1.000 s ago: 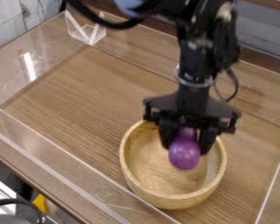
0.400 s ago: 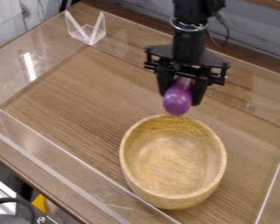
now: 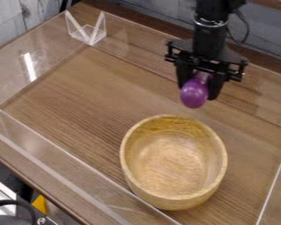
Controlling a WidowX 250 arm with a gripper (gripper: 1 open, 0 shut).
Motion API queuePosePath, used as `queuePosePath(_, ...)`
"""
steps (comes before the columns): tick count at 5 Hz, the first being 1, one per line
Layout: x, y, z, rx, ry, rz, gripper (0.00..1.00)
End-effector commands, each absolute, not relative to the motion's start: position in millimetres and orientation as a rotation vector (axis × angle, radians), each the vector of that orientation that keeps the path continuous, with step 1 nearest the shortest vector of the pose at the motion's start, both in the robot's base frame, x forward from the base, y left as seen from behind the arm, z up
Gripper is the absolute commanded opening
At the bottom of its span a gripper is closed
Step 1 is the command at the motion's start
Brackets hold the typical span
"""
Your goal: Remove the purple eggplant from inside the brown bowl and put it on the table
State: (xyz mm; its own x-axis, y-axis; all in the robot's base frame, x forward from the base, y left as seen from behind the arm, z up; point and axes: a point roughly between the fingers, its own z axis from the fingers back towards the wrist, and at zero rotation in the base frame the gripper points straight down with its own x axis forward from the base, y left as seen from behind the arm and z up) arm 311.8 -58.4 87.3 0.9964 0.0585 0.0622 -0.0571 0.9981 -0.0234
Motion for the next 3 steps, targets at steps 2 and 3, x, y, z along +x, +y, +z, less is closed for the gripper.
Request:
queuePosePath(2,313.8,-85.4,99.4,-0.036,-0.117,-0.019,0.0)
queuePosePath(3,320.9,-86.5,98.8,-0.03,-0.115,-0.01,0.0)
